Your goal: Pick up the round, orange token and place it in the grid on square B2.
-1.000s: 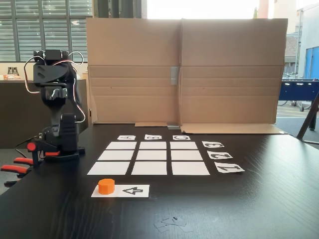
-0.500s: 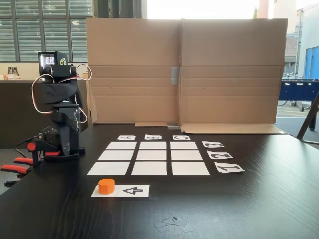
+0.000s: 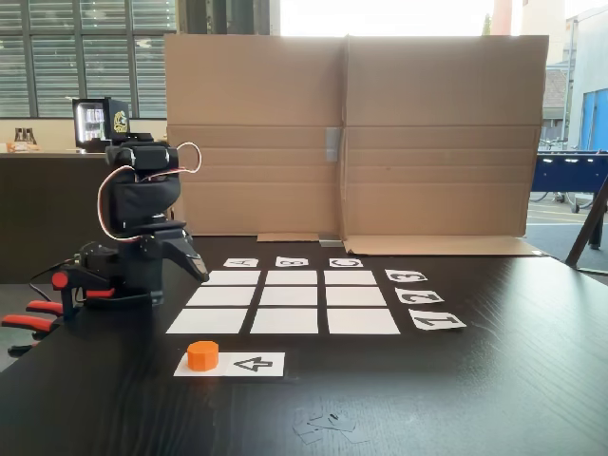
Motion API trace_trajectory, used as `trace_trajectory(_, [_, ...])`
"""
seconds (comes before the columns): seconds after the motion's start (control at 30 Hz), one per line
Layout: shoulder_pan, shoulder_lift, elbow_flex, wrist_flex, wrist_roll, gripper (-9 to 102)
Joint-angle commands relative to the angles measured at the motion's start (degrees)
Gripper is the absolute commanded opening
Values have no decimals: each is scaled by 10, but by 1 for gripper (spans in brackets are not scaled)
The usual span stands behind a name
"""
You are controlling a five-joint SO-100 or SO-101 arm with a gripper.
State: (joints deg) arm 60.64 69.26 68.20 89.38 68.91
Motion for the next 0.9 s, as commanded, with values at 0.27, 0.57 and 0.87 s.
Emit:
trace_trajectory(0.27, [-50,-44,-40,-2,-1,76])
trace_trajectory(0.57, [-60,-104,-91,-2,14,77])
trace_trajectory(0.87, [-59,-140,-110,-8,21,77])
